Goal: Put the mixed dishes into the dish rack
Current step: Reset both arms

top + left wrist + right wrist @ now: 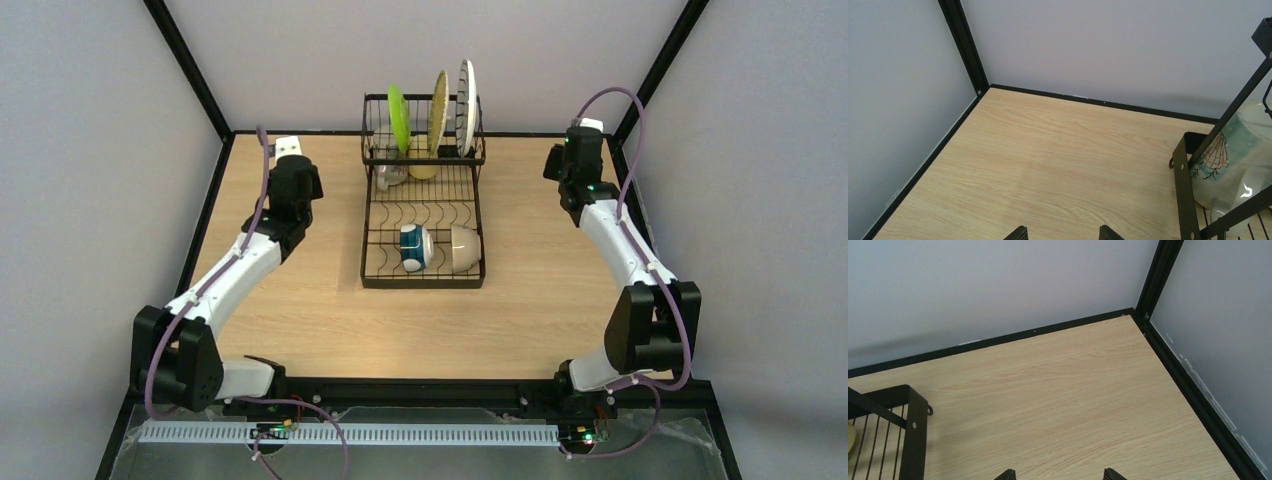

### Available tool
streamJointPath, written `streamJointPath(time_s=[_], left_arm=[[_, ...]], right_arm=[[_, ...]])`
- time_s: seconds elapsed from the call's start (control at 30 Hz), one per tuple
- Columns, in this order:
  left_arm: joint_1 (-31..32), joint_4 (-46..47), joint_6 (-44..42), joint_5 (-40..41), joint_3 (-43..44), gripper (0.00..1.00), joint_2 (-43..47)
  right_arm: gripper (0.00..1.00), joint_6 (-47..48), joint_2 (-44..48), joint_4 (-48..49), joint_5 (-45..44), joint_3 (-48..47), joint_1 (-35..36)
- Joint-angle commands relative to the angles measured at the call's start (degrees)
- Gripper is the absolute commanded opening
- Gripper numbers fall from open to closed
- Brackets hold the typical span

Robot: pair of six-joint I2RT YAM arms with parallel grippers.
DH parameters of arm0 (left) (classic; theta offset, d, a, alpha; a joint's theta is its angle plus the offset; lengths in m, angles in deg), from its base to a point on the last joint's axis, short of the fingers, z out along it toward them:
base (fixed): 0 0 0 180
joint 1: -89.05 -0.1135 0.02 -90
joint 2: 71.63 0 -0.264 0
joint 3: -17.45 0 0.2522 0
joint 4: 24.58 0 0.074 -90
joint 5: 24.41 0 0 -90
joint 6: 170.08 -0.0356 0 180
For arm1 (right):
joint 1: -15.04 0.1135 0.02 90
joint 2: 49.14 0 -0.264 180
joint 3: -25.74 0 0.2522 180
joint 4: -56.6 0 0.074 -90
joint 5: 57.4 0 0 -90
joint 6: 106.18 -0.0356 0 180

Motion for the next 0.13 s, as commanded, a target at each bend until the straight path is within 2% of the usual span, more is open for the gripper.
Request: streamJointPath(time_s=[0.0,0.1], left_arm=[[0.29,2.35,-0.04,1.41,-0.69,0.81,-0.81],[0.25,2.26,0.11,1.77,-0.68,0.82,-0.73]], right_arm=[[0.99,0.53,0.09,2.24,0.28,-0.07,0.08],[1.0,0.37,0.81,3.1,0.41,0.46,0.1]])
